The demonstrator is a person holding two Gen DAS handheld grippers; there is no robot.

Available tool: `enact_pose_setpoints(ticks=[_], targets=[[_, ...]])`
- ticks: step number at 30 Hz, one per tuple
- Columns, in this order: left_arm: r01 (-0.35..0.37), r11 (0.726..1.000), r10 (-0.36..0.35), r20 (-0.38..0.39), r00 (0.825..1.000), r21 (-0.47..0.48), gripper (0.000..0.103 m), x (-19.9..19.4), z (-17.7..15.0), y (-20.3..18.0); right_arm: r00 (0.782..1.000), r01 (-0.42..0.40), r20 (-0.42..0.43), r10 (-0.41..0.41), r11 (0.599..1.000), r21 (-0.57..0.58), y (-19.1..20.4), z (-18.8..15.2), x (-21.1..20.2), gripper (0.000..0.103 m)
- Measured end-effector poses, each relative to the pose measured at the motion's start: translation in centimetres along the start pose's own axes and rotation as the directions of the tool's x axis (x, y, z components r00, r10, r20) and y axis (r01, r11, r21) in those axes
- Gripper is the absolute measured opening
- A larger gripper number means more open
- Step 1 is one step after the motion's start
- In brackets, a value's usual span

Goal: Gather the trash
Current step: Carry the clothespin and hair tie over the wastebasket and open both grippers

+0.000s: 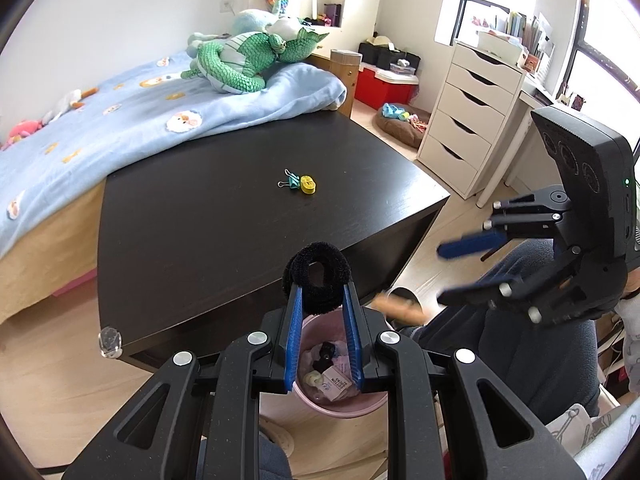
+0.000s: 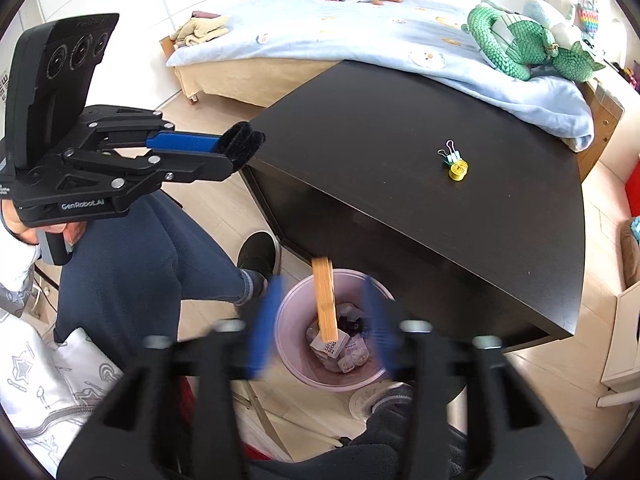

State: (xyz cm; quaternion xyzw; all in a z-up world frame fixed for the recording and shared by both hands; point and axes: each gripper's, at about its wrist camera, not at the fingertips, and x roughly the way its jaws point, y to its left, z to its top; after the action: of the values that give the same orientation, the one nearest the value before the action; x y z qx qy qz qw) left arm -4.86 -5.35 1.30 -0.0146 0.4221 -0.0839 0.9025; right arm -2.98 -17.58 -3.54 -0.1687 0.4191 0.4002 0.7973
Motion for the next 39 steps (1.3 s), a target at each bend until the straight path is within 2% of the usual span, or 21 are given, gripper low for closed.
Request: enact_pose_setpoints(ticks=[2,4,10,18,30,39], targets=[[0.002,1.000,-0.002,-0.003,1.000,0.003,0.020,0.0,0.0,0.0,1.000,0.002,0.011,-0.002,1.000,0.014,-0.2,0.0,-0.1,0.073],[0.006,1.000,-0.006,-0.009,1.000,0.007,0.020,0.1,0.0,-0.1,1.000,0.016,0.025,-0.017,0.999,0.032,-0.5,0.1,-0.3,0.086],[0.025,1.000,-0.025,-0.025,0.999,0.014,0.020,0.5,0.1,-0.4,0.996,0.048,0.064,-0.054,0.995,0.088,-1.6,0.2,-1.0,0.099],[0.059,0.998,-0.058,-0.034,0.998,0.034,0.020,0.7,0.3,-1.0,0.996,0.023,0.087,-0.036,0.989,0.144,-2.1,0.4,-2.0,0.100],[0.083,0.994,-0.079,-0.058,0.995,0.066,0.020,1.6,0.1,-2.5,0.988,0.094,0.099,-0.117,0.972,0.217,-3.8,-0.7,-3.7,0.100],[0.104,0.991,-0.098,-0.071,0.993,0.088,0.023,2.2,0.4,-3.6,0.987,0.089,0.109,-0.119,0.965,0.246,-4.8,-1.4,-4.2,0.100]])
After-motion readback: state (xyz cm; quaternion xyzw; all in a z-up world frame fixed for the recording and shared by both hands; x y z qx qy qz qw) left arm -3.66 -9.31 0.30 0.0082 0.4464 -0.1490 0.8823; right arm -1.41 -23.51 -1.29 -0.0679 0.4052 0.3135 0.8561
